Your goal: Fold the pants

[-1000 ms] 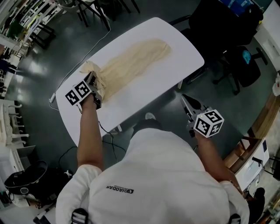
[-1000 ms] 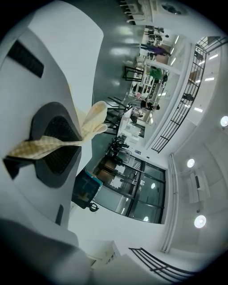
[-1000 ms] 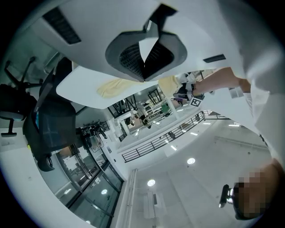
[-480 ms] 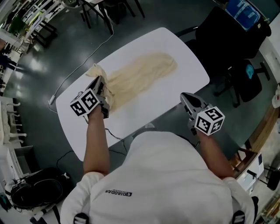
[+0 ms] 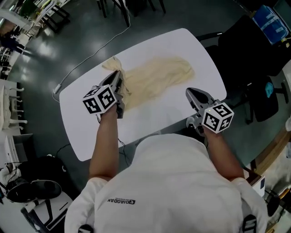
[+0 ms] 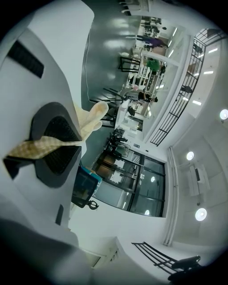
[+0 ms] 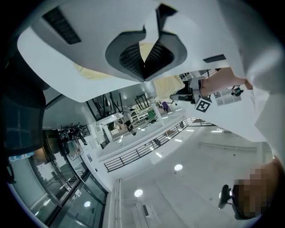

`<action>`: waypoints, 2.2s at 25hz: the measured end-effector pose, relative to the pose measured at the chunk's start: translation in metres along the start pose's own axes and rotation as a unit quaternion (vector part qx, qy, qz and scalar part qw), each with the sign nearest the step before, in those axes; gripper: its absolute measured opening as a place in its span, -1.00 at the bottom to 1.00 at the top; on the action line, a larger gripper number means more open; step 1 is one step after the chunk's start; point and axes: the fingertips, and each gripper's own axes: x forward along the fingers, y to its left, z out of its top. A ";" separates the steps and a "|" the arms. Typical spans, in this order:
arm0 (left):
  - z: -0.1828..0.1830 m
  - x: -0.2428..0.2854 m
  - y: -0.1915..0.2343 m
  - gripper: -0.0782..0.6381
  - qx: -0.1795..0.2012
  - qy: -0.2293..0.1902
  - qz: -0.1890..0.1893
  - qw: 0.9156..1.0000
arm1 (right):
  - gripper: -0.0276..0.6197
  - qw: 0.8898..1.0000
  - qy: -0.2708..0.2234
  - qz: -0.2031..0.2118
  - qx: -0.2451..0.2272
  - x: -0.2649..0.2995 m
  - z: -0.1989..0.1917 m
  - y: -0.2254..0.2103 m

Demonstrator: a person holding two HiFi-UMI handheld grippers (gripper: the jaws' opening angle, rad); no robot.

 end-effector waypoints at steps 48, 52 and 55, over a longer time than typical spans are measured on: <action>-0.146 0.326 -0.165 -0.64 0.076 0.218 0.130 0.964 | -0.86 0.990 0.067 0.116 0.032 -0.050 0.038 -0.232; -0.136 0.325 -0.178 -0.59 0.084 0.192 0.105 0.972 | -0.86 0.990 0.069 0.120 0.029 -0.048 0.037 -0.229; -0.123 0.322 -0.188 -0.57 0.090 0.173 0.091 0.977 | -0.86 0.989 0.071 0.128 0.025 -0.045 0.036 -0.222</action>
